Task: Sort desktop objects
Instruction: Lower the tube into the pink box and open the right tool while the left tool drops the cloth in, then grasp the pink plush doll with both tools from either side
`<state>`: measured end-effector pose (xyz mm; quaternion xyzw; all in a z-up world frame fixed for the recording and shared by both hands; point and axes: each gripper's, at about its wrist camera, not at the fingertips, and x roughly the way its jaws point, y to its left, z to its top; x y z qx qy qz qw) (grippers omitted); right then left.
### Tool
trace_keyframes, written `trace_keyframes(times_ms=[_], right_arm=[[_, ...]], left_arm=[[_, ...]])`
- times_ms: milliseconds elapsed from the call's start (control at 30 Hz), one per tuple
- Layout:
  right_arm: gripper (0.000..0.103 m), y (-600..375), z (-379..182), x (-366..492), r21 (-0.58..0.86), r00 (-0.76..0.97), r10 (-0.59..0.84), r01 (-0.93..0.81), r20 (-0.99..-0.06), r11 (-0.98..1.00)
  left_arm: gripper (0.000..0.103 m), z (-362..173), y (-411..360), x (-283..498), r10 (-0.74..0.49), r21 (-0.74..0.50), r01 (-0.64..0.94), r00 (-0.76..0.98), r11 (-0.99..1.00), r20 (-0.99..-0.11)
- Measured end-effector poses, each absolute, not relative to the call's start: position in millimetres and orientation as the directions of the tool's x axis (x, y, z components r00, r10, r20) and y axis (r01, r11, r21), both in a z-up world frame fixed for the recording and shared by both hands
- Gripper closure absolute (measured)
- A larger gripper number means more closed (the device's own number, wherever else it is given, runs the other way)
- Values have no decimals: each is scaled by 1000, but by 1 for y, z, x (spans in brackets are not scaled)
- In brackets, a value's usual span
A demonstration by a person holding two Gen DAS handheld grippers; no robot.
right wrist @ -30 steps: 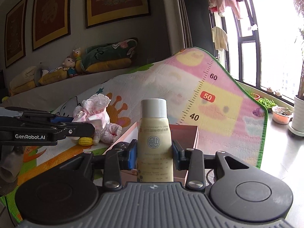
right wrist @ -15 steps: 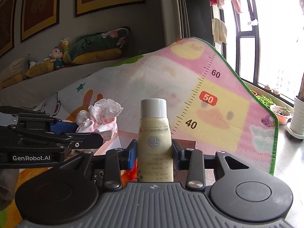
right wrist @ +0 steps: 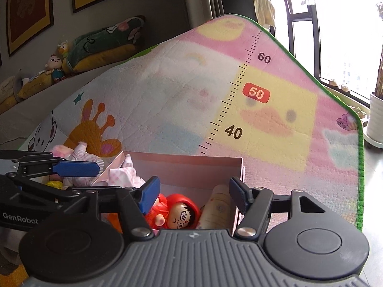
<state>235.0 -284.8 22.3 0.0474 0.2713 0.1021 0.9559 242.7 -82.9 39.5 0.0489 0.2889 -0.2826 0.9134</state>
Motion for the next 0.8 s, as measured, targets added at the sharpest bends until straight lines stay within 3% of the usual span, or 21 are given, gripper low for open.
trace_keyframes(times_ms=[133,267,467,667,800], right_arm=[[36,-275,24,233,126,833,220,-182,-507,975],[27,-259,29,231,104,845,227,-203,-484,974],[25,-222,44,235,99,823,303,-293,-481,951],[25,-171,64,255,157,759,406,-382,-508,911],[37,-127,76,271,123,729,435,-441,-529,889]], left_arm=[[14,47,-58,238,-484,-81,522,706,849,-517],[10,48,-27,234,-411,-25,460,764,887,-498],[10,34,31,246,-290,-13,331,806,944,-517],[10,19,85,264,-205,-24,224,835,974,-511],[10,7,114,272,-230,-63,232,822,971,-521]])
